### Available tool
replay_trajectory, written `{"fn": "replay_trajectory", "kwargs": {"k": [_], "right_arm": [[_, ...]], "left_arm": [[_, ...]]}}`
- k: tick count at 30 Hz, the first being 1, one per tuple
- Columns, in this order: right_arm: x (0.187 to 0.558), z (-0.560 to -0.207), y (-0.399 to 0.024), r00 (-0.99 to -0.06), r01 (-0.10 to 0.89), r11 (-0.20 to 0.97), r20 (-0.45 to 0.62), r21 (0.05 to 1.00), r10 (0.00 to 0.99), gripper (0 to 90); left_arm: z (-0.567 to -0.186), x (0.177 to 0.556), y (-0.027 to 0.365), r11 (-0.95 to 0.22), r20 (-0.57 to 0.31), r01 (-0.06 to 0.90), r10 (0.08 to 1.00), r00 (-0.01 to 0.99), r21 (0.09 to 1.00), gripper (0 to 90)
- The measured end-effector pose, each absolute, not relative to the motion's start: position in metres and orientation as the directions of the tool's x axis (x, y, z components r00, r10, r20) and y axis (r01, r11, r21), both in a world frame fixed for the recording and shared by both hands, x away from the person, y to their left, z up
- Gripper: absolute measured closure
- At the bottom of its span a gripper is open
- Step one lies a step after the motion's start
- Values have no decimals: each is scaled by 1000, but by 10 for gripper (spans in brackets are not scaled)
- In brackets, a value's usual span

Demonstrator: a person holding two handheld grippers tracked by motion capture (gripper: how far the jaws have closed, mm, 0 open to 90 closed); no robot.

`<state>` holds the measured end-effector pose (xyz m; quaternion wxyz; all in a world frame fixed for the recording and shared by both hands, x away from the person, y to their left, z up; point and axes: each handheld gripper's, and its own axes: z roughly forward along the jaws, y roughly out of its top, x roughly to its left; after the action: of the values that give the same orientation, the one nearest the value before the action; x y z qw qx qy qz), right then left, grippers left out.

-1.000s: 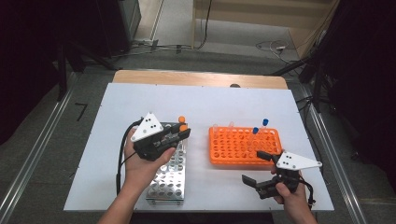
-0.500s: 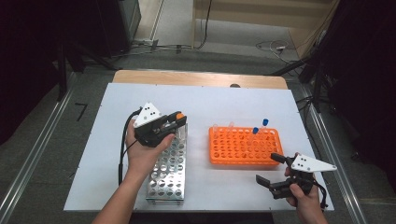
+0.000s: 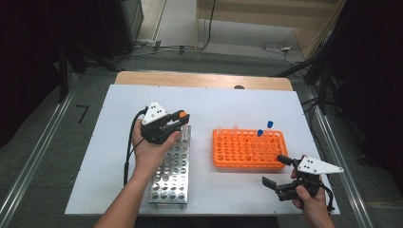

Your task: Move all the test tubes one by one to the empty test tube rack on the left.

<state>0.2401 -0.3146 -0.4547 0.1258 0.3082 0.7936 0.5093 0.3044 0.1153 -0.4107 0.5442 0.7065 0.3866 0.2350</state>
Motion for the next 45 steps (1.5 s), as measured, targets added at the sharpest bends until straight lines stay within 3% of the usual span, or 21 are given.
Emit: {"fn": "replay_trajectory", "kwargs": {"k": [23,30,35,42,45], "right_arm": [[241,-456,-314,-769,366,295,108,883,630,0],[242,-457,-313,-768,366,295,107,883,632,0],[242,-457,-313,-768,365,295,107,883,631,0],[243,-457,-312,-766,364,292,107,885,634,0],[244,-456,-311,-764,363,289,105,886,637,0]], "left_arm": [[-421,301,109,-187,-47,335,811,583,923,708],[-424,301,101,-254,18,335,820,572,907,706],[-428,301,101,-253,-1,356,813,582,900,696],[-425,298,110,-173,-75,366,816,573,915,580],[-422,293,113,-144,-107,366,805,584,919,453]]}}
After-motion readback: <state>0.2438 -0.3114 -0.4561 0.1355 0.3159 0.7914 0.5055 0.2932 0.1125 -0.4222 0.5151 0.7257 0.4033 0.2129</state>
